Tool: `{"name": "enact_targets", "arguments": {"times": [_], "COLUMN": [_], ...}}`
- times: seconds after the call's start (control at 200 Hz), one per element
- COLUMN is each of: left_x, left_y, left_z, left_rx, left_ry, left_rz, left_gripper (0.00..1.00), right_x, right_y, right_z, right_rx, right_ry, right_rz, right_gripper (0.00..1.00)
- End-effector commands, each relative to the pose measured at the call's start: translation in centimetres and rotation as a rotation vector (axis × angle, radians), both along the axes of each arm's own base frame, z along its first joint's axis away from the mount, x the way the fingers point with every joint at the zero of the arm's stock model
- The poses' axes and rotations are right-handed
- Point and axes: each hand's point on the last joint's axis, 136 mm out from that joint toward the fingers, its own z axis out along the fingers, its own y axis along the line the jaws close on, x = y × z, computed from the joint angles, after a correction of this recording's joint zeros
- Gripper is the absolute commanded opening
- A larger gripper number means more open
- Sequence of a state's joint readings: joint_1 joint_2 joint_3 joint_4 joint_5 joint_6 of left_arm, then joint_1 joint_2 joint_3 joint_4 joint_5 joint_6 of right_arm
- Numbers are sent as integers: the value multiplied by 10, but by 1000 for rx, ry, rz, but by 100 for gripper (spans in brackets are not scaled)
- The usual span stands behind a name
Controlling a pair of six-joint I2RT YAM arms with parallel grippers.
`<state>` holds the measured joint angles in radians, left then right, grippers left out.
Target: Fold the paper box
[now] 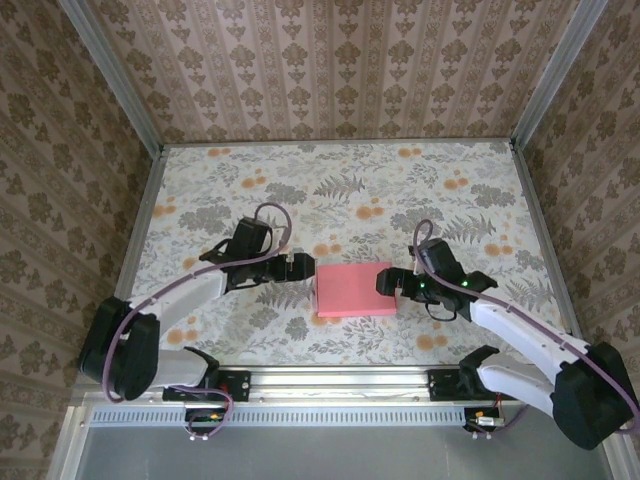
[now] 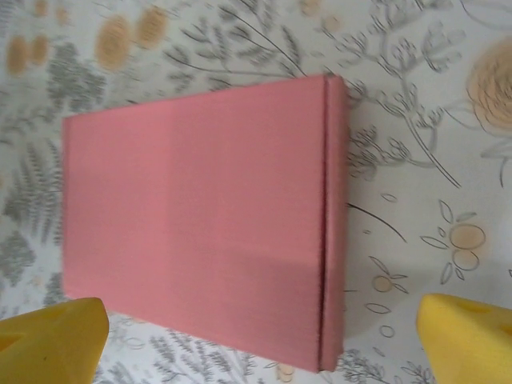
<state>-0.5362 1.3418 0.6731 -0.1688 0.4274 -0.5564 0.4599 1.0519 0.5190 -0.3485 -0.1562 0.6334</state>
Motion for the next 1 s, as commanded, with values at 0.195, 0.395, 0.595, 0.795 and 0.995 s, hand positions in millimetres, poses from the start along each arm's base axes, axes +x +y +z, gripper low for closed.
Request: {"name": "enact_targets", "arguments": {"times": [0.195, 0.395, 0.595, 0.795, 0.995], "left_x": [21, 26, 25, 14, 13], "left_y": [1, -4, -26, -52, -73], "left_z": [-19, -24, -28, -28, -25], "left_rx": [27, 16, -41, -45, -76], "left_ry": [-74, -87, -30, 2, 23], "left_rz": [55, 26, -39, -79, -83], "left_gripper": [100, 100, 100, 100, 100], "right_x": [12, 16, 20, 21, 26], "right_y": [-7, 2, 8, 16, 29], "right_z": [-20, -25, -29, -28, -24], "right_rx": [-23, 13, 24, 57, 111], "right_ry": [-13, -1, 11, 3, -17], "right_rz": [-69, -57, -40, -10, 36], "right_gripper": [100, 100, 100, 100, 96]}}
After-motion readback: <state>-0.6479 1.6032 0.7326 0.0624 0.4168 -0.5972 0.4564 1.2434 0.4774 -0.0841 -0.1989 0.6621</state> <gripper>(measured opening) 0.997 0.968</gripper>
